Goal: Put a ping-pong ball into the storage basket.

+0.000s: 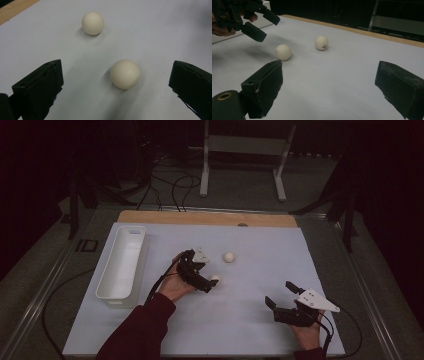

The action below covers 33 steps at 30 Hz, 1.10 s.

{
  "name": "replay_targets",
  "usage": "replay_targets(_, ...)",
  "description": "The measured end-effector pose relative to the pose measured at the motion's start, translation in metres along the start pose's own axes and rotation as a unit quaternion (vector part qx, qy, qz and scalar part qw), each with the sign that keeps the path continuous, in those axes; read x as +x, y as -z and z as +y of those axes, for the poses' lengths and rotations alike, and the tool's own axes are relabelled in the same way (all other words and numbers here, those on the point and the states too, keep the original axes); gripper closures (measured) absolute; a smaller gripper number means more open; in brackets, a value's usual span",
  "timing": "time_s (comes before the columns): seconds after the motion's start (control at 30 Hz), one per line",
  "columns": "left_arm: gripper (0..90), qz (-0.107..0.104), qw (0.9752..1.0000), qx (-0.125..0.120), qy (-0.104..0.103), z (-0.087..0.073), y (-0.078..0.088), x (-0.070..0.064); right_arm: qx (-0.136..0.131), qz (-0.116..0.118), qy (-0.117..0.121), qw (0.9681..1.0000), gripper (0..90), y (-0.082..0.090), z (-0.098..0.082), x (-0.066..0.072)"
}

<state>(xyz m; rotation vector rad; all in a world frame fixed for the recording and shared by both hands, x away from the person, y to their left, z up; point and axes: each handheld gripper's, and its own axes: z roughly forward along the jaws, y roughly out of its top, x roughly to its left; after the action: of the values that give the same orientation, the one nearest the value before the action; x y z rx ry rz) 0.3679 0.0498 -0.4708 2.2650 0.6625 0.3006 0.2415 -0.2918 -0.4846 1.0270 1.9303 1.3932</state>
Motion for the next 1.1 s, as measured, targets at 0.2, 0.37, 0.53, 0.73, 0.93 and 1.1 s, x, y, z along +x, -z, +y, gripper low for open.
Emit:
replay_targets(0.2, 0.0, 0.0, 1.0, 0.006, 0.001, 0.0, -0.004, 0.0, 0.0, 0.0, -0.001, 1.0, 7.6, 0.0, 0.0, 0.0)
replay_targets(0.37, 0.0, 0.0, 0.9999, 0.01, 0.002, 0.0, -0.007, 0.001, 0.0, 0.0, -0.002, 1.0, 7.6, 0.0, 0.0, 0.0)
replay_targets(0.53, 0.0, -0.001, 0.9999, 0.014, 0.001, 0.0, -0.011, 0.0, 0.0, 0.0, -0.002, 1.0, 7.6, 0.0, 0.0, 0.0)
replay_targets(0.73, 0.0, -0.003, 0.9998, 0.018, 0.002, 0.001, -0.014, 0.0, 0.0, -0.001, -0.001, 1.0, 7.6, 0.0, 0.0, 0.0)
replay_targets(0.93, 0.0, -0.005, 0.9998, 0.019, 0.002, 0.002, -0.016, -0.001, -0.001, -0.001, -0.002, 1.0, 7.6, 0.0, 0.0, 0.0)
replay_targets(1.1, 0.0, -0.005, 0.9998, 0.021, 0.002, 0.002, -0.02, -0.001, -0.002, -0.001, -0.004, 1.0, 7.6, 0.001, 0.0, 0.0)
